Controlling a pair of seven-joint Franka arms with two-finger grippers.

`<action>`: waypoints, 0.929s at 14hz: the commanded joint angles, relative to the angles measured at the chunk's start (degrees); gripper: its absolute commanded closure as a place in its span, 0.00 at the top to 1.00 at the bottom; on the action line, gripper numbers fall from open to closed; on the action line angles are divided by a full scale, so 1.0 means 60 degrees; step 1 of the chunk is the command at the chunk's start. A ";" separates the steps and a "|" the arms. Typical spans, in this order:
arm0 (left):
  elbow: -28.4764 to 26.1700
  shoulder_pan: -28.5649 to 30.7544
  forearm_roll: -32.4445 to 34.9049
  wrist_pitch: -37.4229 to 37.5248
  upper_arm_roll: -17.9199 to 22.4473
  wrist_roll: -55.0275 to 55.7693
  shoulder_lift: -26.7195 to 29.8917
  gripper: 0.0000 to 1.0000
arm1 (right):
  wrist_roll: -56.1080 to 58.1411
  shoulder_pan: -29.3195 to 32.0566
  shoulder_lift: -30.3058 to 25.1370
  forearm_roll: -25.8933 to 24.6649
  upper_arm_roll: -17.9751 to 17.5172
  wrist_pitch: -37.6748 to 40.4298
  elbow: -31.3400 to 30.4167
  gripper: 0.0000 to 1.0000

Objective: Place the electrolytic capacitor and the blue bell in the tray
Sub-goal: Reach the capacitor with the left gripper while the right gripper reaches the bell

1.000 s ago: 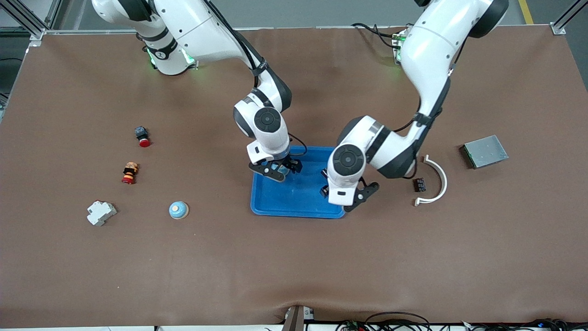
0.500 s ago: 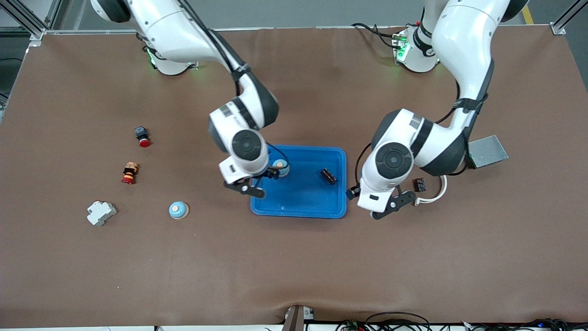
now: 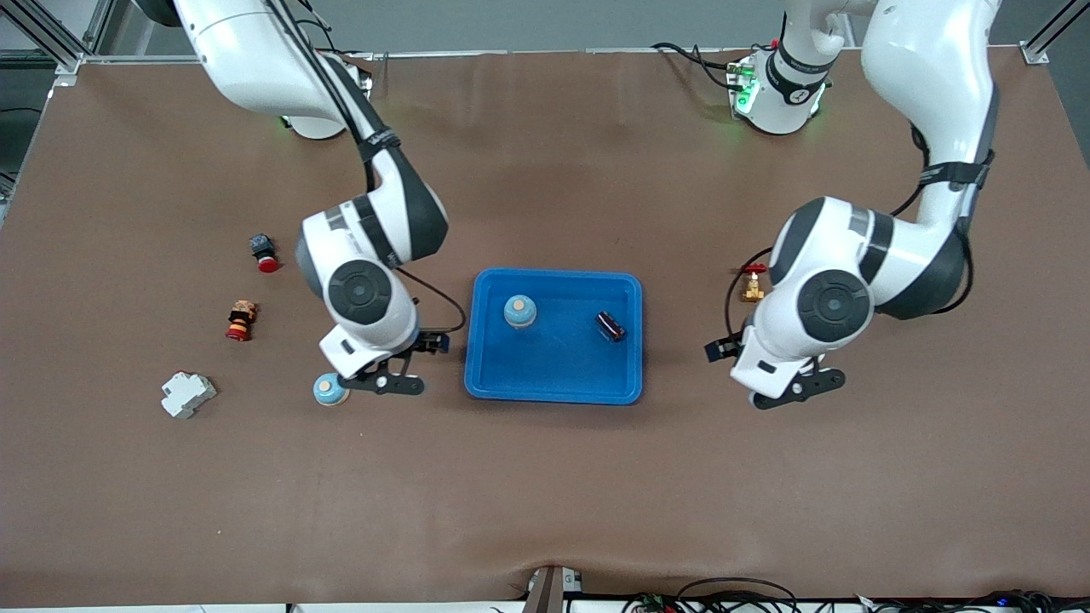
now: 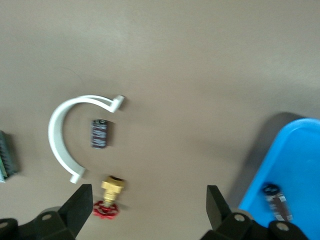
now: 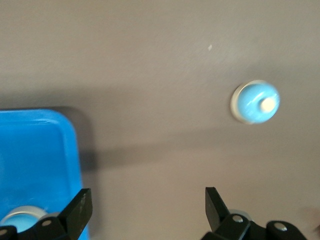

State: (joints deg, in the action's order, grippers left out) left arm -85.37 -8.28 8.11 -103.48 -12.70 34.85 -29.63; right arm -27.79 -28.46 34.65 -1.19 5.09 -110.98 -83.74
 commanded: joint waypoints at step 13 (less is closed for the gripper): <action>-0.5209 0.1409 0.0113 -0.4856 -0.0081 -0.2292 0.1715 1.00 | 0.3809 0.2076 -0.0150 -0.0080 -0.0145 -0.3225 -0.1788 1.00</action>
State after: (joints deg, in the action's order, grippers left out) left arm -112.27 -0.43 8.11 -129.03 -12.79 22.39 -21.28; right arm -7.75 -18.44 34.83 -1.25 5.15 -127.50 -91.53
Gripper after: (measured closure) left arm 0.000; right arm 0.000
